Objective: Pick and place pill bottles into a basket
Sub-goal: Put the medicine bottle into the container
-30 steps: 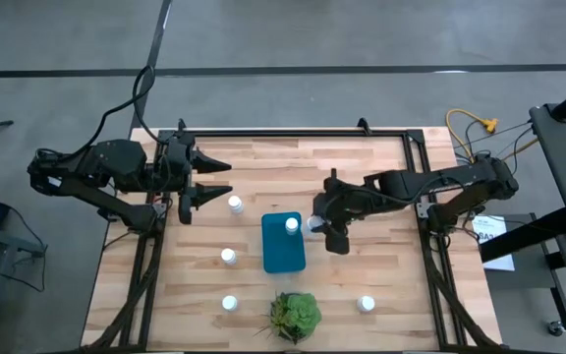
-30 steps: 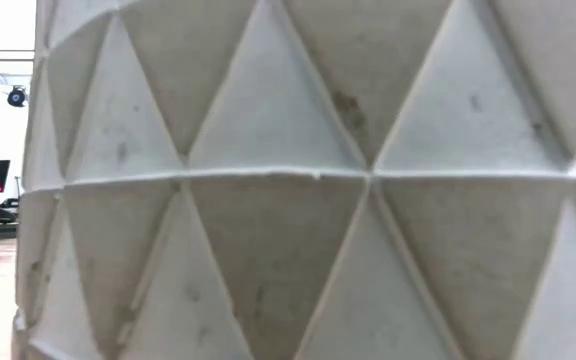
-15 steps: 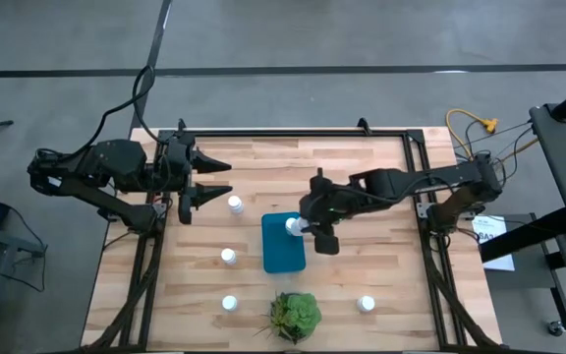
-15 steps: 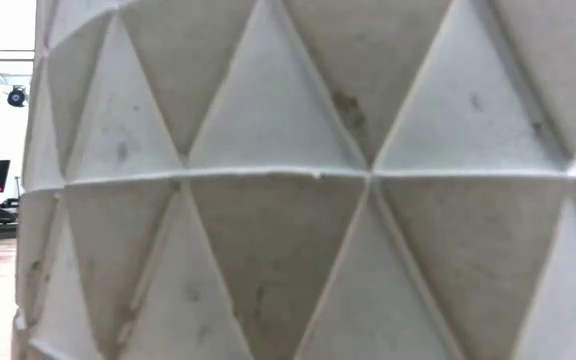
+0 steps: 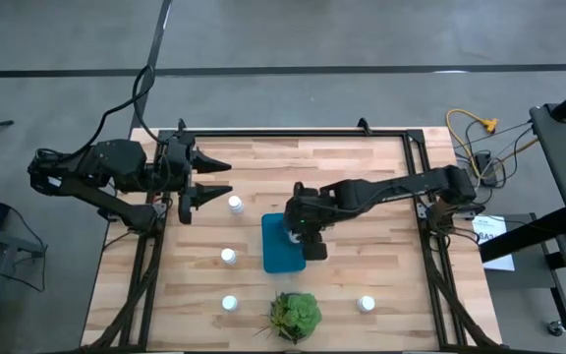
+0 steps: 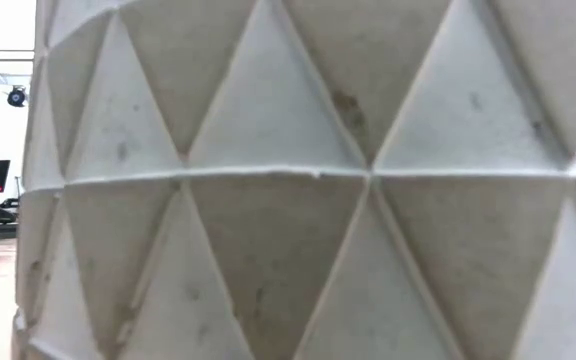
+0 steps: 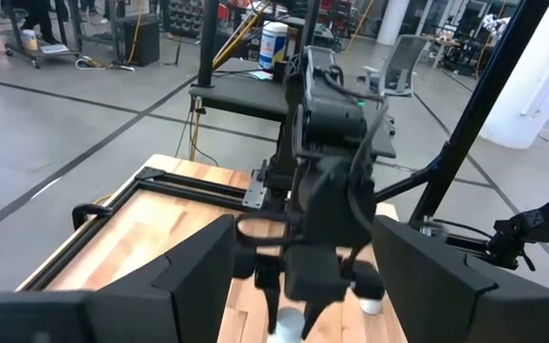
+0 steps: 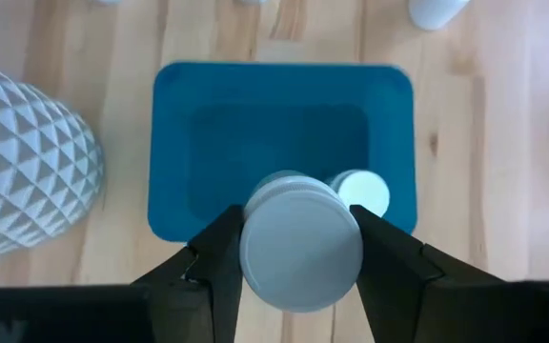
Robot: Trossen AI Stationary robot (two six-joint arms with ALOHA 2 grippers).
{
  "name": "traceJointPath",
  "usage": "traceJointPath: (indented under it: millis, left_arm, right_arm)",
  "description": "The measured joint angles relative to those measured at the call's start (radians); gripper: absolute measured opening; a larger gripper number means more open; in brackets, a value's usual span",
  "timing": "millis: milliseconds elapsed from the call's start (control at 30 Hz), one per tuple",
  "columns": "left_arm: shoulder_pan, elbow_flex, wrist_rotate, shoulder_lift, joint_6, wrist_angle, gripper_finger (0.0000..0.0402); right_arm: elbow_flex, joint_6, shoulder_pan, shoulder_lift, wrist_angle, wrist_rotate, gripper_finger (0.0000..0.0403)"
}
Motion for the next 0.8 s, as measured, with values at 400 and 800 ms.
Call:
traceJointPath:
  millis: [400, 800]
  left_arm:
    - [0.000, 0.000, 0.000, 0.001, 0.000, -0.001, 0.0231]
    - [0.000, 0.000, 0.000, 0.000, 0.000, -0.001, 0.0231]
  right_arm:
    - [-0.005, -0.034, -0.003, 0.097, 0.063, -0.014, 0.0148]
    - [-0.017, -0.048, -0.009, 0.192, 0.112, -0.026, 0.0148]
